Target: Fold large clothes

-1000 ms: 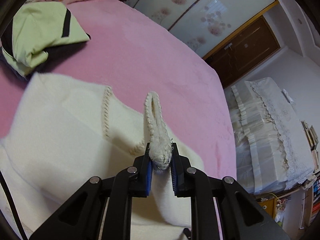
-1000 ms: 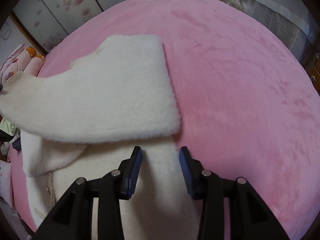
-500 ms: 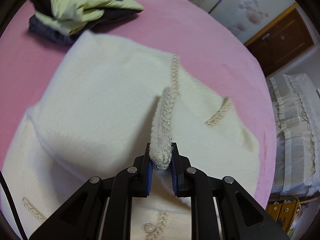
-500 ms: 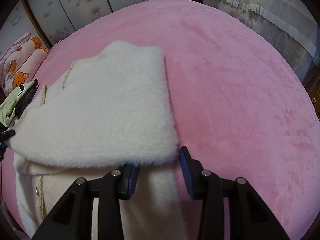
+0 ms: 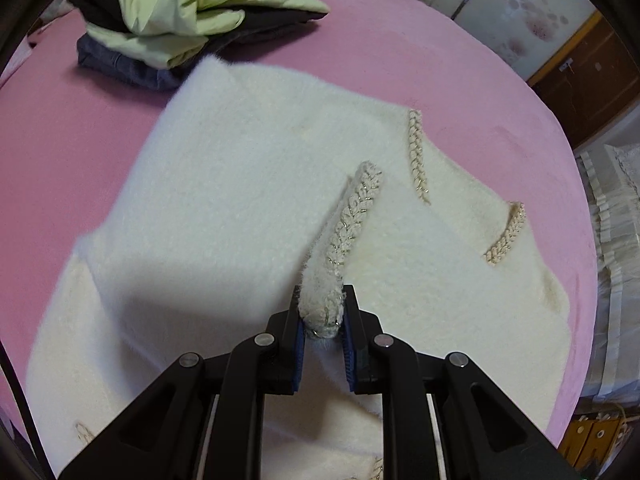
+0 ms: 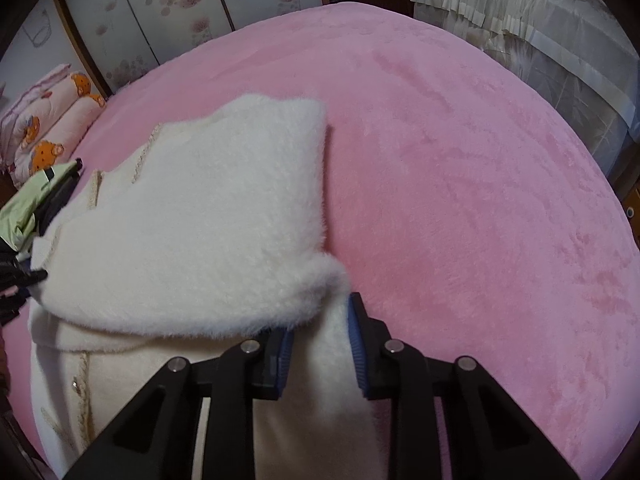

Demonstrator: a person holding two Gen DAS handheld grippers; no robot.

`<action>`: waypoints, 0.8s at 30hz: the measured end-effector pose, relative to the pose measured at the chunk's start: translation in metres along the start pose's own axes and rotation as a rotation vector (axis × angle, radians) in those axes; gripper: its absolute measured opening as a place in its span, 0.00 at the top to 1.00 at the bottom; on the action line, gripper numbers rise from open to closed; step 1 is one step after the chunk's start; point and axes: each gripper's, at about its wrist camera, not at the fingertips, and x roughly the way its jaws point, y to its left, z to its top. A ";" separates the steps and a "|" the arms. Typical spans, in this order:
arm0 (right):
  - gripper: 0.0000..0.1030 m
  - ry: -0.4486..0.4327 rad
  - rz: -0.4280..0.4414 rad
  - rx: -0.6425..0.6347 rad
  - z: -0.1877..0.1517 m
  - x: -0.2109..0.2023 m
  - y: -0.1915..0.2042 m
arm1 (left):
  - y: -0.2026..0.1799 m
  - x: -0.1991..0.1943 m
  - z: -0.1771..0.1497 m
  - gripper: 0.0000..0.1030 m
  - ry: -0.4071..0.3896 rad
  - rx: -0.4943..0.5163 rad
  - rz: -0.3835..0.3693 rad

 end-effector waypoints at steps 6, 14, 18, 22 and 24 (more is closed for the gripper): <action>0.82 0.072 0.065 0.142 0.002 0.015 -0.025 | 0.006 0.004 -0.010 0.86 0.021 -0.031 0.010; 0.78 0.118 0.039 0.165 0.008 0.007 -0.018 | 0.008 -0.014 -0.030 0.70 0.004 0.037 0.091; 0.78 0.122 0.063 0.137 0.007 -0.008 -0.021 | 0.012 -0.045 -0.052 0.66 -0.047 0.090 0.172; 0.78 0.122 0.099 0.105 -0.003 -0.032 -0.024 | 0.018 -0.080 -0.079 0.37 -0.087 0.159 0.253; 0.78 0.133 0.114 0.102 -0.011 -0.042 -0.026 | 0.025 -0.095 -0.094 0.29 -0.103 0.202 0.283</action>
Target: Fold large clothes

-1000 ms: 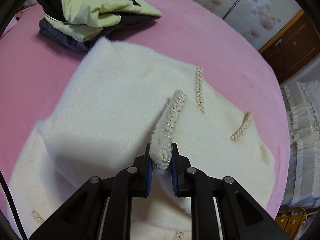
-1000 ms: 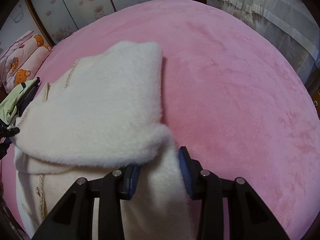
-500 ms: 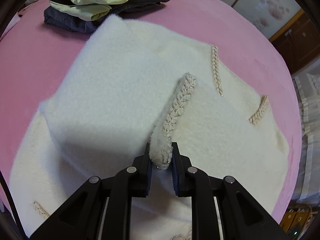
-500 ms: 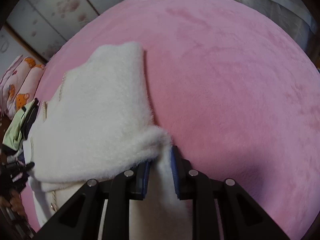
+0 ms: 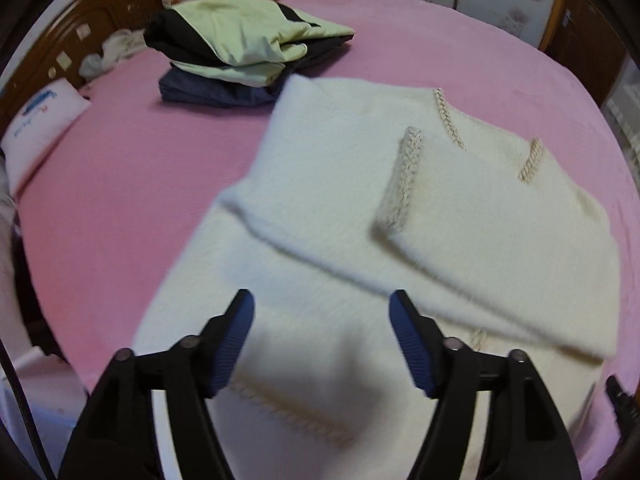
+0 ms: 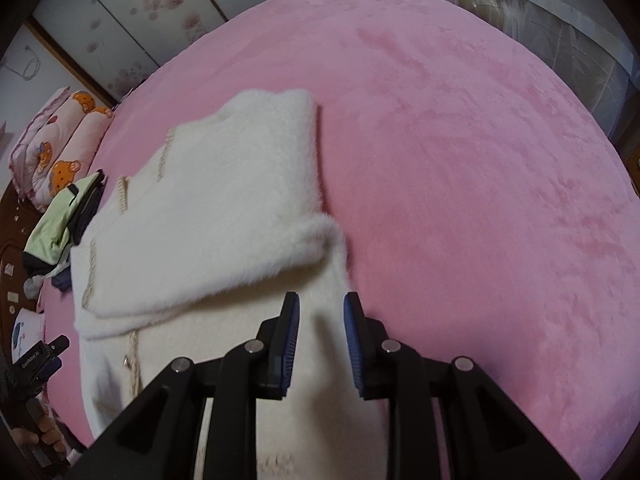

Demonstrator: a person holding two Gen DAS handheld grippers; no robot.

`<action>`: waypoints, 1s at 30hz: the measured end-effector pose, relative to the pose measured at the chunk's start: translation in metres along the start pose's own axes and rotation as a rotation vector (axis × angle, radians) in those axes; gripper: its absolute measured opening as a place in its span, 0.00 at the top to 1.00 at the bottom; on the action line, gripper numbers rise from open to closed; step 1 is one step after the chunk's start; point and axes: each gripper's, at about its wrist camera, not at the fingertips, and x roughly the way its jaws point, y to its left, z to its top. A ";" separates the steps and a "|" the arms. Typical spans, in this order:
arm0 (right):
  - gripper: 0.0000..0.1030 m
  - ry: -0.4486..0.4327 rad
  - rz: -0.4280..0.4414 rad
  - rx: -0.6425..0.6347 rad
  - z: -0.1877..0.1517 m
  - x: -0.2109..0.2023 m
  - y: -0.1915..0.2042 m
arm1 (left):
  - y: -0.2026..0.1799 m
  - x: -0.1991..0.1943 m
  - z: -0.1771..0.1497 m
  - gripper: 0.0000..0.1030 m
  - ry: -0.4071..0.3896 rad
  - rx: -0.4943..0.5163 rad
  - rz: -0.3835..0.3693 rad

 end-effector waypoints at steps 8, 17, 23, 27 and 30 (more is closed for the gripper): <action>0.78 0.068 0.016 0.057 -0.065 -0.023 -0.014 | 0.022 -0.008 -0.071 0.27 0.135 0.170 0.003; 0.69 0.208 -0.041 0.217 -0.159 -0.043 -0.045 | 0.086 -0.007 -0.131 0.20 0.293 0.180 0.022; 0.65 0.276 -0.070 0.272 -0.198 -0.052 -0.057 | 0.143 0.002 -0.151 0.20 0.406 0.186 0.054; 0.61 0.309 -0.058 0.306 -0.211 -0.048 -0.060 | 0.175 0.004 -0.161 0.20 0.438 0.176 0.068; 0.59 0.324 -0.063 0.329 -0.221 -0.045 -0.059 | 0.200 0.008 -0.163 0.20 0.451 0.148 0.123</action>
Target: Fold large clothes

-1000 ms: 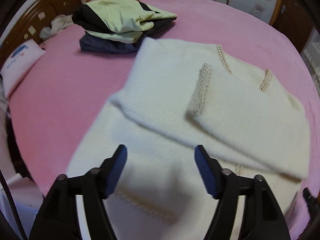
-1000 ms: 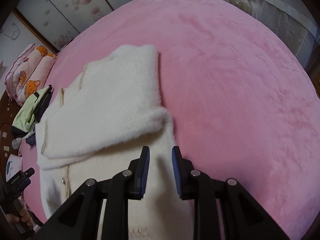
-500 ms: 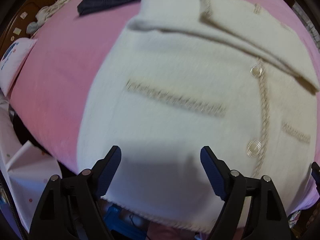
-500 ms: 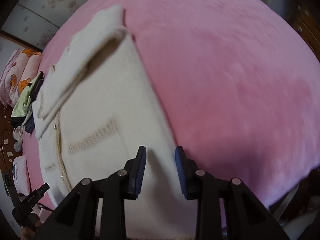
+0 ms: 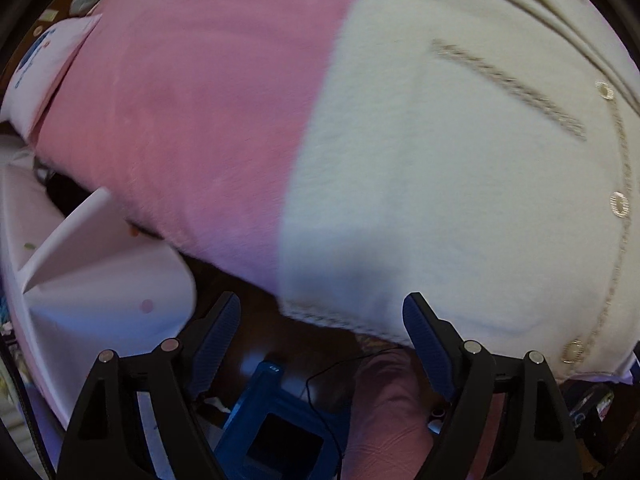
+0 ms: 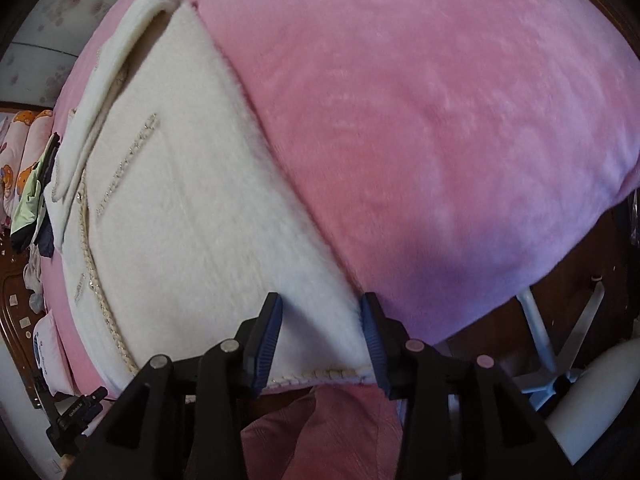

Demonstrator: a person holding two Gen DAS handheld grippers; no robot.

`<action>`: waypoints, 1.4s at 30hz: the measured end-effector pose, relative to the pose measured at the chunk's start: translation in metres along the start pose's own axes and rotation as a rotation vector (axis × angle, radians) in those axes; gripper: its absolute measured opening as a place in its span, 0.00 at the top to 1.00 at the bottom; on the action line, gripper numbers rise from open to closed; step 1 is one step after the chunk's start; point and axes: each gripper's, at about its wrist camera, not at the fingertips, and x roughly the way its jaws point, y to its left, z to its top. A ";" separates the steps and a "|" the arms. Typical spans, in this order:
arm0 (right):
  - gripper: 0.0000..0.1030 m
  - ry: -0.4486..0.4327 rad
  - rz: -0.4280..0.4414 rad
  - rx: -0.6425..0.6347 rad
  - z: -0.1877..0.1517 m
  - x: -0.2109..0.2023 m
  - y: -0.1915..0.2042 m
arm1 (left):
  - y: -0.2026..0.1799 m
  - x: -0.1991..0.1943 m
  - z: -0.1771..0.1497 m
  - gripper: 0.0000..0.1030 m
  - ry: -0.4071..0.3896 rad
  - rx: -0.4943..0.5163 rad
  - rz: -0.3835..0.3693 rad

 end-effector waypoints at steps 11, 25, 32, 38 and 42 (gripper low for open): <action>0.58 -0.074 0.003 0.067 -0.025 0.001 0.002 | 0.048 0.015 0.009 0.20 -0.013 0.024 -0.066; 0.84 -0.180 0.023 0.243 -0.047 0.006 -0.008 | 0.055 0.061 0.025 0.35 0.045 0.093 -0.386; 0.89 -0.189 0.135 0.281 -0.061 -0.004 0.013 | 0.056 0.063 0.022 0.81 0.065 0.018 -0.491; 0.90 -0.159 0.299 0.199 -0.066 -0.001 0.065 | 0.059 0.047 0.018 0.92 0.067 -0.048 -0.479; 0.91 -0.138 0.376 0.175 -0.058 0.005 0.092 | 0.044 0.009 0.020 0.93 0.031 -0.059 -0.513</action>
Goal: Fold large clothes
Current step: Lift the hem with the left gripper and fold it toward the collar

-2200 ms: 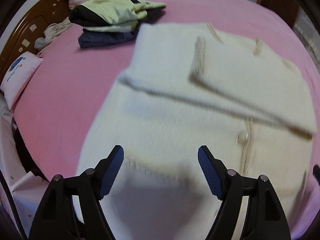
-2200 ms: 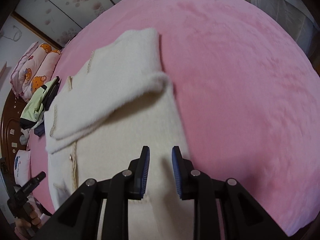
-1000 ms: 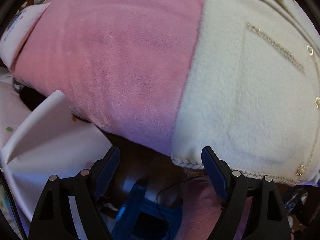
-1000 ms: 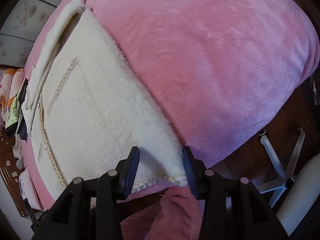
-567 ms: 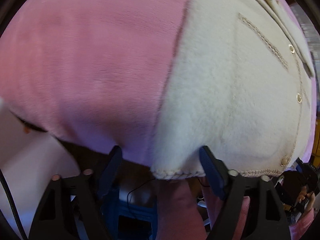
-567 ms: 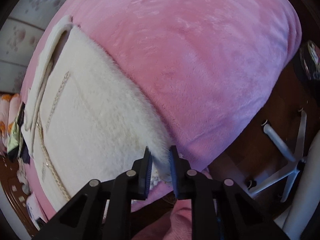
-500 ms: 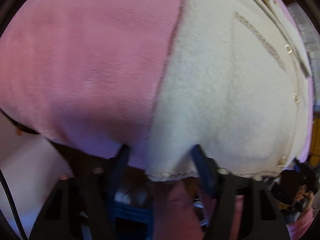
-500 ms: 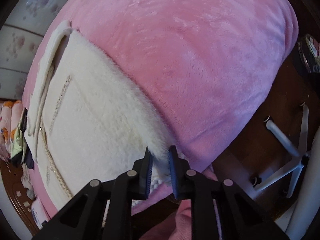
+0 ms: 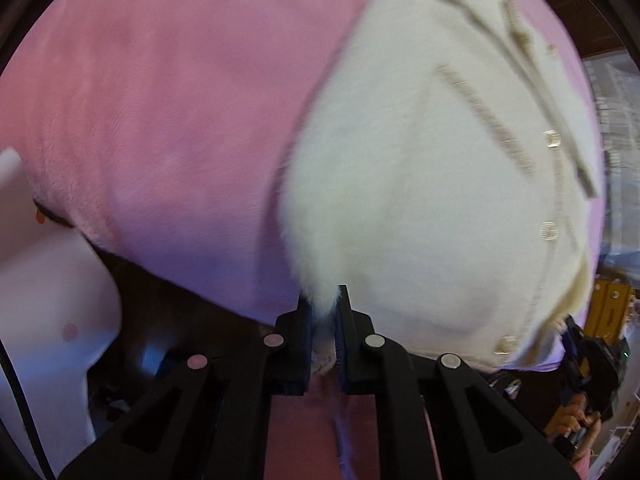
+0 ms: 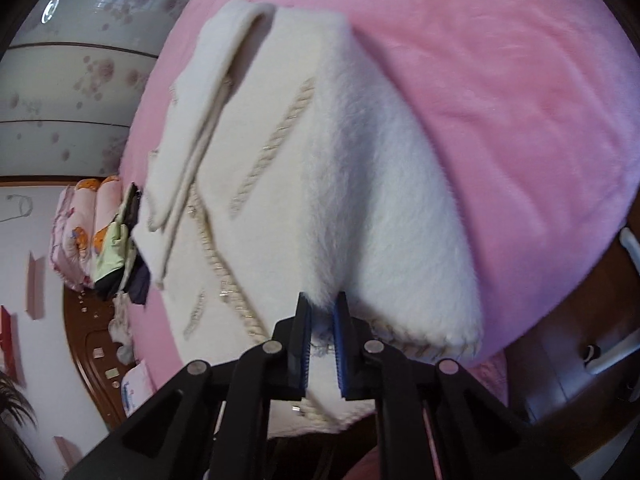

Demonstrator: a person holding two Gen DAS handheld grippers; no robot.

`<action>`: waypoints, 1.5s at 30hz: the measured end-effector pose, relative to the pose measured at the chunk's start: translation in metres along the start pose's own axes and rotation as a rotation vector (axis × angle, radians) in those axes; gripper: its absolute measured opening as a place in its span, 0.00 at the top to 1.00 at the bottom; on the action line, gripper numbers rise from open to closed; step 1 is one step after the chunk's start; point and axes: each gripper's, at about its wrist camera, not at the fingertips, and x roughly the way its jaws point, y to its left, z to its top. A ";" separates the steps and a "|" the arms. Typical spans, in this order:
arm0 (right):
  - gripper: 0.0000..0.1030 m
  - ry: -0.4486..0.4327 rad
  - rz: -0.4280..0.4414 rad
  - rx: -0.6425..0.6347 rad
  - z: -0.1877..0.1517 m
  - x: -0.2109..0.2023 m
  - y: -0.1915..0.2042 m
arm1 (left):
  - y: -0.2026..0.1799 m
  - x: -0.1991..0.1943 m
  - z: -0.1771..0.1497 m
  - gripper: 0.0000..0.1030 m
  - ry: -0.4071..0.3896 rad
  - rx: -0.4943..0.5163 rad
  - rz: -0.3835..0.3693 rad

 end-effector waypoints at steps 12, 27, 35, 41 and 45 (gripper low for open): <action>0.92 0.047 0.231 -0.100 0.047 -0.008 0.087 | -0.153 -0.097 0.036 0.95 -0.203 0.089 -0.259; 1.00 -0.322 0.486 -0.364 0.193 -0.055 0.181 | -0.209 -0.166 0.183 0.95 -0.590 -0.003 -0.440; 1.00 -0.321 0.359 -0.409 0.281 -0.032 0.212 | -0.226 -0.142 0.239 0.95 -0.638 -0.048 -0.316; 0.96 0.066 0.010 -0.587 0.291 0.059 0.213 | -0.237 -0.120 0.237 0.95 -0.610 -0.040 -0.239; 0.89 0.263 -0.079 -0.683 0.284 0.112 0.206 | -0.235 -0.114 0.235 0.95 -0.618 -0.051 -0.201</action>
